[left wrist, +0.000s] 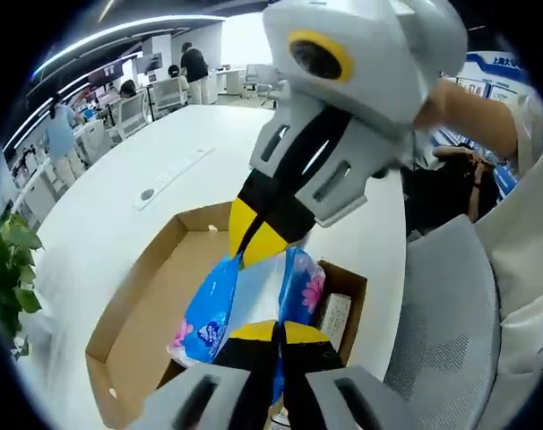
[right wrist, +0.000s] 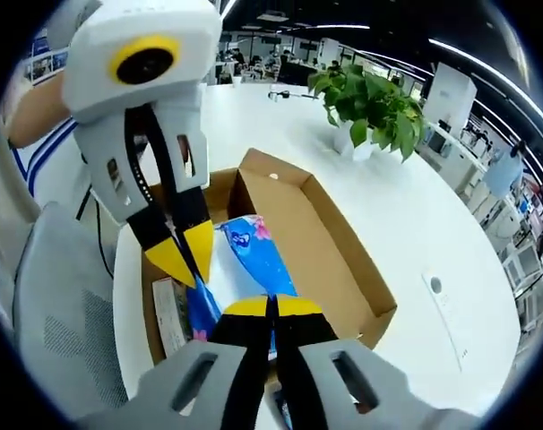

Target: Operate the shoe box by opening the lid, removing the specified soft item, and placing it in the target area until the item is outside and the box remains undamaged.

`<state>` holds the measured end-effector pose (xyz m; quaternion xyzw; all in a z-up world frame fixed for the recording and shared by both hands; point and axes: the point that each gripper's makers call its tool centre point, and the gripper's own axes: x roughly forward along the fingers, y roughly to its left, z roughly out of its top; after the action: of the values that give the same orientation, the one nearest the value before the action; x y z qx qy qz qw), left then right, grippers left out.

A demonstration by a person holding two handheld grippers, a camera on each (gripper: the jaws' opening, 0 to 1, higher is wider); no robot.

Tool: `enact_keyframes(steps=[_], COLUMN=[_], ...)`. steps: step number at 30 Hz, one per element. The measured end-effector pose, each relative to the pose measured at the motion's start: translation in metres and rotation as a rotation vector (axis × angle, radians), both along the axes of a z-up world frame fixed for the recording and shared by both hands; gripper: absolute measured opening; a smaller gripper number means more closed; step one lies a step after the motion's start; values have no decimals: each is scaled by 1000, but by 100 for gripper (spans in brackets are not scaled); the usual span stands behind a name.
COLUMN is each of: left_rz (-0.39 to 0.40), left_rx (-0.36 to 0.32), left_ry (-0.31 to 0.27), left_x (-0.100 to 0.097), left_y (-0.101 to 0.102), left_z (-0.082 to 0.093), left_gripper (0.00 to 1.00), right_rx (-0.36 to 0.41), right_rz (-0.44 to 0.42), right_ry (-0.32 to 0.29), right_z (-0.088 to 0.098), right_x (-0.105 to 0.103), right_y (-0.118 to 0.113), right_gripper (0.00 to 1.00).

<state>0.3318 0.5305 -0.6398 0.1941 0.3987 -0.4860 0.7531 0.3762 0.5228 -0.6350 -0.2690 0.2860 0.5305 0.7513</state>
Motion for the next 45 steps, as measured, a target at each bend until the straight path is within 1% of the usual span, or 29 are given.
enact_keyframes(steps=[10, 13, 19, 23, 28, 36, 42, 45], left_rz=[-17, -28, -63, -83, -119, -167, -205, -225], left_rx=[-24, -33, -50, -48, -52, -57, -45, -47], left_ry=[-16, -27, -43, -46, -49, -40, -47, -45], left_x=[4, 6, 7, 9, 10, 10, 12, 12], left_y=[-19, -28, -48, -62, -83, -114, -134, -147], left_z=[33, 42, 53, 55, 58, 57, 55, 53], left_gripper=[0, 0, 0, 0, 0, 0, 0, 0], right_rx=[14, 34, 50, 47, 31, 30, 26, 23], right_rz=[-2, -13, -43, -59, -73, -99, -141, -154], right_ry=[-22, -12, -13, -18, -16, -11, -1, 2], right_z=[26, 34, 47, 50, 48, 47, 43, 42], right_x=[3, 2, 6, 8, 9, 11, 14, 14], right_y=[-19, -26, -46, -60, -79, -109, -134, -143], right_gripper=[0, 0, 0, 0, 0, 0, 0, 0])
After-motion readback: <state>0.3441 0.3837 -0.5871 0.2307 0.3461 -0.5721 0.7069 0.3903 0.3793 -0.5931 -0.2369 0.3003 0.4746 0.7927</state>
